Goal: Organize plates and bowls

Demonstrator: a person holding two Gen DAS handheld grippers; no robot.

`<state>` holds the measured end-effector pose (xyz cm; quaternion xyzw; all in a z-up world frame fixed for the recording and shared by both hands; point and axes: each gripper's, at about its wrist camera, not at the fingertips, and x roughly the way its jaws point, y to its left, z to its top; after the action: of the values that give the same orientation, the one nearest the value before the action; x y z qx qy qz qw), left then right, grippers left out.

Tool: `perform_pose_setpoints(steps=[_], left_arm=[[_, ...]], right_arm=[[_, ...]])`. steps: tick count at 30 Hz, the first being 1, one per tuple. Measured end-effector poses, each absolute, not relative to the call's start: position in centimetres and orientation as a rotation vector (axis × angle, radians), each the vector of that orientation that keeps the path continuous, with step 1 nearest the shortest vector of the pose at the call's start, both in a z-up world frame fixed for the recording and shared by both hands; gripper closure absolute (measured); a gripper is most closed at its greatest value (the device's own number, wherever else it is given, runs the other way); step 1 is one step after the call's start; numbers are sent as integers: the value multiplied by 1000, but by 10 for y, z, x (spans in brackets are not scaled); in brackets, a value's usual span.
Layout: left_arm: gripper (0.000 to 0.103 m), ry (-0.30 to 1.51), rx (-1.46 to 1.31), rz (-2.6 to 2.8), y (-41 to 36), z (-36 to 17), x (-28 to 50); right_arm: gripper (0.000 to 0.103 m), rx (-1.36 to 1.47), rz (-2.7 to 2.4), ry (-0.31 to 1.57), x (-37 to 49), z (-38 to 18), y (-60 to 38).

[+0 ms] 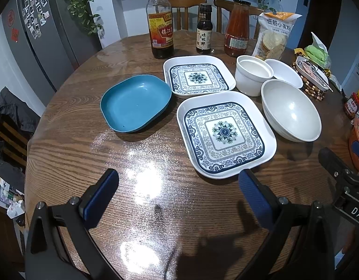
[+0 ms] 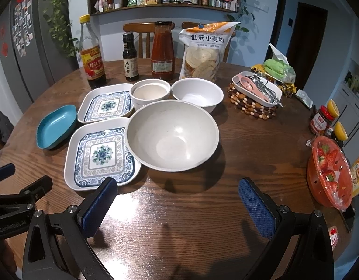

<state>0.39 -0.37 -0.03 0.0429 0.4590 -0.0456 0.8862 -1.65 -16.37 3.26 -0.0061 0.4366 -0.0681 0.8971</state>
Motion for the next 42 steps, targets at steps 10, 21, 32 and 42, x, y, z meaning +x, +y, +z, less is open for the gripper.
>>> perform_pose_setpoints(steps=[10,21,32,42], left_arm=[[0,951,89,-91,-2,-2,5],[0,953,81,-99,0,-3,6],[0,1006,-53,-167,10,-9,17],[7,1063,-193,-326,16,-30,43]], right_arm=[[0,-20,-131,905,-15,31,-161],[0,-16,-129,910,-14,31,-160],[0,125,-33,969,-9,16,-169],[0,308,54,1026,11,-9,-172]])
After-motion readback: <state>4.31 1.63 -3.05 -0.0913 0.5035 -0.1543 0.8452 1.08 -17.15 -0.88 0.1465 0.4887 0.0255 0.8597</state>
